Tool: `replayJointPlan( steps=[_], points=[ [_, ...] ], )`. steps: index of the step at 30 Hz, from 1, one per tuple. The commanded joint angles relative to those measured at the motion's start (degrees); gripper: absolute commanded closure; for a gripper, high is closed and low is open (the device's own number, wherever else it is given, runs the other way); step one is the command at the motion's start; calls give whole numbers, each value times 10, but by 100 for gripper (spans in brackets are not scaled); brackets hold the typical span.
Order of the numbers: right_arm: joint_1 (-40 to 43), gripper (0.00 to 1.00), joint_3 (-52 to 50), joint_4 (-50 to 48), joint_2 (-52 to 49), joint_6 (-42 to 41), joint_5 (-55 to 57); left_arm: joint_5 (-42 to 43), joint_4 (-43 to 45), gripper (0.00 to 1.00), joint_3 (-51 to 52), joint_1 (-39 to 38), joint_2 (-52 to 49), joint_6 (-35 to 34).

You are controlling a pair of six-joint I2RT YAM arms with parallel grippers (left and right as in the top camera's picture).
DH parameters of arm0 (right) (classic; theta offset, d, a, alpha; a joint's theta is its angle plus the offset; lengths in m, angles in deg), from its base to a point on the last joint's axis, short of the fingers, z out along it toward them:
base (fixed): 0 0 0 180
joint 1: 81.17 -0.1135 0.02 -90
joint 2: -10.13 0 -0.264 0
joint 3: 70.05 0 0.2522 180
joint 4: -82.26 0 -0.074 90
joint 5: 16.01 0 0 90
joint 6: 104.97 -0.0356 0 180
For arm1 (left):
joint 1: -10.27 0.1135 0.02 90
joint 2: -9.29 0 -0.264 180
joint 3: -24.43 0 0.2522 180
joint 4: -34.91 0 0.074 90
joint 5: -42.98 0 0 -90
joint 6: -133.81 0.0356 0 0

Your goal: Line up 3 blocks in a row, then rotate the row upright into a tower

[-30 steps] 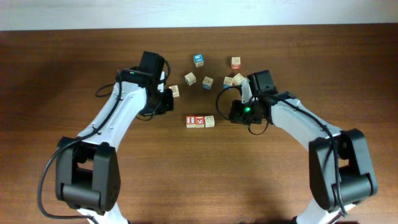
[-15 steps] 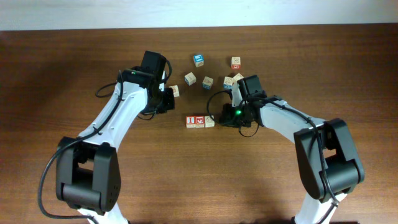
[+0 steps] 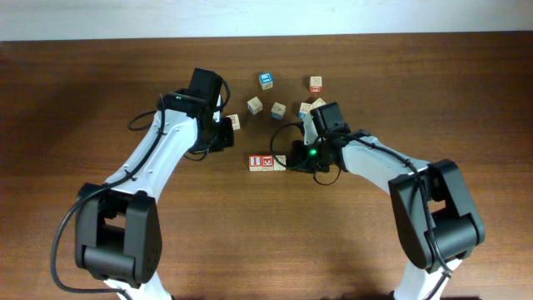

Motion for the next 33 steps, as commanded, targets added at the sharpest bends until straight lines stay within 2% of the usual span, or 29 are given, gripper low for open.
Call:
replayJointPlan(
  steps=[1,7,10,13,17,21,23,24,31,33],
  points=[
    [-8,96,-3,-3,-4,-1,-7,-8,1,100,-6,-1,4,-8],
    [10,96,-2,-4,-4,12,-19,-7,-2,100,-5,-20,3,-8],
    [78,95,-2,19,-3,72,-104,40,4,100,1,-31,-21,-8],
    [96,95,-3,42,-3,129,-140,83,32,100,14,-31,-60,-6],
    [86,95,-7,43,-4,126,-125,114,69,100,43,-28,-71,25],
    [86,95,-7,38,-4,121,-132,192,148,100,102,-6,-71,30],
    [87,96,-7,27,-4,111,-132,204,152,100,111,12,-71,53],
    [87,96,-7,24,-4,111,-134,242,158,100,111,23,-71,79],
    [90,96,-7,11,-30,114,-154,332,154,100,111,54,-71,115],
    [98,96,-7,1,-32,114,-173,332,146,100,111,54,-71,115]
  ],
)
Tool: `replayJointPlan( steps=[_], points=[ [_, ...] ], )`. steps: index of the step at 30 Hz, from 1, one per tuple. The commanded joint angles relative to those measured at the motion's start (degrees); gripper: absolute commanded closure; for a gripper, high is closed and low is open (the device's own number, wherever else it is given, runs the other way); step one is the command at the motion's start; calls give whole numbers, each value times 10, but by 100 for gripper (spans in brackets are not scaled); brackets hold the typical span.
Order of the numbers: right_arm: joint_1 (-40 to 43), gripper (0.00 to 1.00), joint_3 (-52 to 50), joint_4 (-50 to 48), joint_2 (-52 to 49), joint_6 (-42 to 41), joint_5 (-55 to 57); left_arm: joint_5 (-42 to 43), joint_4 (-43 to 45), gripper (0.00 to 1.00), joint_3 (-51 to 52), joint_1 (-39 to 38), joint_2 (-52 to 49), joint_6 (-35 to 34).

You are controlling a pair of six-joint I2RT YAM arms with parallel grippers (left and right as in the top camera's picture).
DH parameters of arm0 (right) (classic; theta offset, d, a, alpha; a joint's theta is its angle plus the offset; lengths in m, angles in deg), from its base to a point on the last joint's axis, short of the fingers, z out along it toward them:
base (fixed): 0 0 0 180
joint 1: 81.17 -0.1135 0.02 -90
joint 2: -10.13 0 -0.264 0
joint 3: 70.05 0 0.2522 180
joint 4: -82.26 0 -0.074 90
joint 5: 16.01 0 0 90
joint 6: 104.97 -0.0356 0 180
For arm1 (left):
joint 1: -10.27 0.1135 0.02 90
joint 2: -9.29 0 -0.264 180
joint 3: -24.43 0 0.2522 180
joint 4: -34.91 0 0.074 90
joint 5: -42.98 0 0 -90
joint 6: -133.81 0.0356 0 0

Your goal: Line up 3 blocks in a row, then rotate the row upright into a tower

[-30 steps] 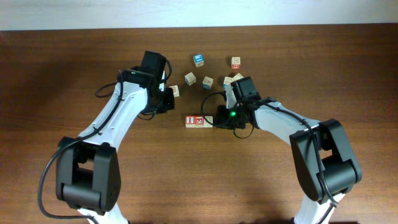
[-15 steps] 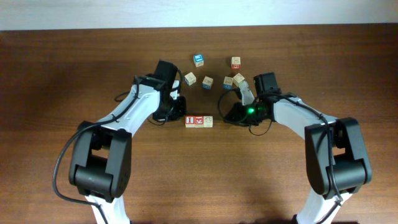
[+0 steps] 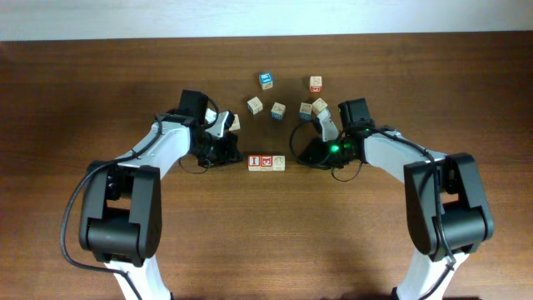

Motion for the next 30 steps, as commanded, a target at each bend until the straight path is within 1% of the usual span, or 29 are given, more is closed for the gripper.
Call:
replayJointPlan(
  steps=[1,10,15,18,20,25,30],
  points=[
    [7,96,-4,-9,-10,0,-31,35,-9,100,5,2,-5,22],
    [7,96,-4,-10,-10,0,-31,9,-5,100,8,1,-6,22],
    [7,96,-4,-10,-10,-2,-30,9,-3,100,8,-2,-6,-11],
    [7,96,-4,-10,-10,-2,-29,7,8,100,8,-20,-6,-33],
    [7,95,-4,-10,-10,-2,-29,-18,10,100,8,-28,-6,-59],
    [7,96,-4,-9,-10,-3,-29,-34,12,100,8,-29,-6,-70],
    [7,96,-4,-7,-10,-3,-29,-29,14,100,8,-29,-6,-71]
  ],
)
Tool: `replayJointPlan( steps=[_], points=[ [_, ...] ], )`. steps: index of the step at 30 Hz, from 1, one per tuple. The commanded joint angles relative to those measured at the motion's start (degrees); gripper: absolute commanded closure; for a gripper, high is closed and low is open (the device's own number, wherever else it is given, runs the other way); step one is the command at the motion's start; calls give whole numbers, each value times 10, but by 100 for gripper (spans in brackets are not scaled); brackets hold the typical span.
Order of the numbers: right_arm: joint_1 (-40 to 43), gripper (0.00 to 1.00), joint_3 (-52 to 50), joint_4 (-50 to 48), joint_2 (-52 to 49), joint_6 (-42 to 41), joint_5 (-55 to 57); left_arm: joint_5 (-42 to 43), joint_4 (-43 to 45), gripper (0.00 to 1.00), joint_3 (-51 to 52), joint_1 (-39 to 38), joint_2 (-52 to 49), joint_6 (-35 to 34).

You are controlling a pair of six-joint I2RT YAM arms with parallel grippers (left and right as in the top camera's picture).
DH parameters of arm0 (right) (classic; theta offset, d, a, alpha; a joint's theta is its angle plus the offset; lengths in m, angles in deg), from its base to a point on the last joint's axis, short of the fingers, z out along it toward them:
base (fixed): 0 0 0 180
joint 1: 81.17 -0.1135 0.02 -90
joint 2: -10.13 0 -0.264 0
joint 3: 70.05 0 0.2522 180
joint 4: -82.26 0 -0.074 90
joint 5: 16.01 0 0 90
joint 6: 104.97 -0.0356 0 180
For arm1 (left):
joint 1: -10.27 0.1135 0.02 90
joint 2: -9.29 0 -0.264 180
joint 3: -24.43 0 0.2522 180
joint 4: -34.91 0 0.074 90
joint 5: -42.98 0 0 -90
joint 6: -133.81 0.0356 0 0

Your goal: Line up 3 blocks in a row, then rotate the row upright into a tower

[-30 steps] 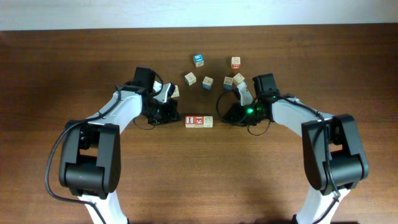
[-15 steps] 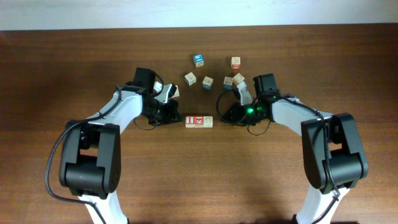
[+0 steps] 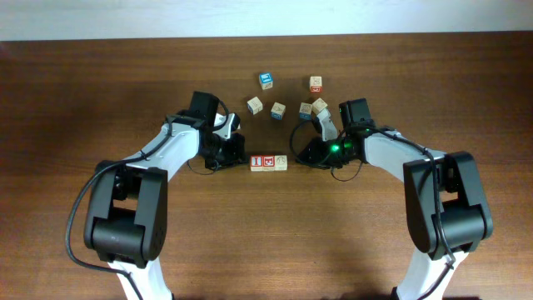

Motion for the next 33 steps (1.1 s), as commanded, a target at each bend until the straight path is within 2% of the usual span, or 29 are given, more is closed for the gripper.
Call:
replayJointPlan(
  steps=[1,15,22,33],
  points=[
    [3,96,-3,0,-6,-3,-9,1,2,100,5,0,-6,-6],
    [-8,96,-3,-1,-6,-3,-14,39,1,100,5,0,-6,-5],
    [-28,96,-3,-21,-6,-53,-15,39,1,100,5,0,-6,-5],
    [-31,96,-15,-16,-8,-52,-8,40,1,100,5,0,-6,-6]
  ],
)
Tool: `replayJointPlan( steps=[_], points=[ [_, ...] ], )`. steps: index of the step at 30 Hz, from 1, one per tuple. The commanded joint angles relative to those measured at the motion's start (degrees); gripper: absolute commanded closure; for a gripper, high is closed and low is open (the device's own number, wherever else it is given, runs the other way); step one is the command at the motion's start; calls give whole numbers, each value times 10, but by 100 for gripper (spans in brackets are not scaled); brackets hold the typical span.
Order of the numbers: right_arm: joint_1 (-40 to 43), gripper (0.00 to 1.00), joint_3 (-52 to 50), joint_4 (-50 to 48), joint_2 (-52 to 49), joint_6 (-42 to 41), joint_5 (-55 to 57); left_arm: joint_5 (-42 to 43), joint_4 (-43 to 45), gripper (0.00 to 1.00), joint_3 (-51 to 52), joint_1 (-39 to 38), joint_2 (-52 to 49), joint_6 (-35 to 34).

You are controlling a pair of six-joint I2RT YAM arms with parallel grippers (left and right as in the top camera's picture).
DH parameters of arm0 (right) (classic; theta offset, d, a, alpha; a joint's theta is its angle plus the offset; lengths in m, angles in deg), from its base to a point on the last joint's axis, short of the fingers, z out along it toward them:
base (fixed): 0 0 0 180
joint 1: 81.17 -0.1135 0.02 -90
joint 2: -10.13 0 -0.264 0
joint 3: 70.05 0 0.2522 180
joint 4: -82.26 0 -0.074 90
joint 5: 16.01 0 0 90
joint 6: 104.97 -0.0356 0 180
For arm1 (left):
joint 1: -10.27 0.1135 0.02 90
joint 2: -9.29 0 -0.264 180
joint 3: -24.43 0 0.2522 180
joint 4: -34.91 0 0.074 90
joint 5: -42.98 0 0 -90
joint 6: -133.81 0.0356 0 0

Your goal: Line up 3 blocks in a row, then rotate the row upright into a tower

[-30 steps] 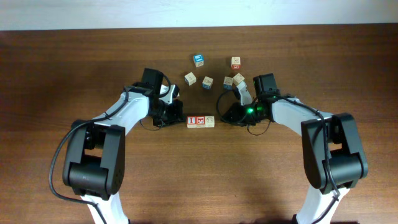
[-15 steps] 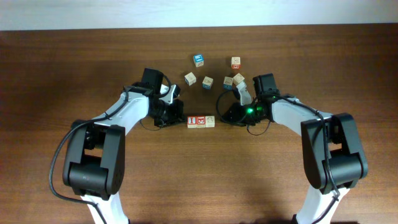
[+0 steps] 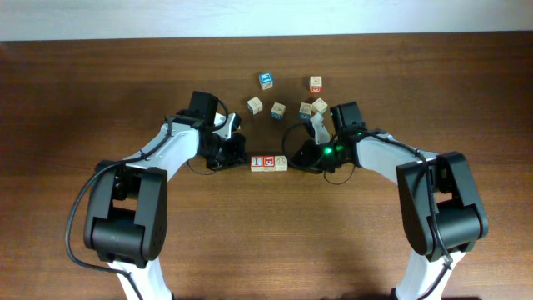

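Three blocks lie in a row at the table's middle: a red-lettered one on the left, a red one in the middle, a beige one on the right. My left gripper sits low at the row's left end, right beside it. My right gripper is just off the beige end. The dark fingers blend into the wood, so neither jaw opening can be read.
Loose blocks lie behind the row: a blue one, a red one, a beige one, a blue-sided one and a pair by my right wrist. Another block lies by my left arm.
My right gripper has shifted left and now stands close to the beige end of the row. The left arm and the three blocks are where they were.
At first my right gripper was at the row's right end and the left one was farther back. Then the right had drawn away and the left was low beside the row. Then the left was against the left end; now the right is back.
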Motion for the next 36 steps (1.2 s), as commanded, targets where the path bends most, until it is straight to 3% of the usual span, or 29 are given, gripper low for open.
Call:
replayJointPlan(
  steps=[1,36],
  points=[
    [-3,95,-6,-2,-7,2,6,15,1,100,5,0,-6,-4],
    [-6,96,-6,-37,-28,23,-64,15,-1,100,5,0,-6,-4]
  ],
)
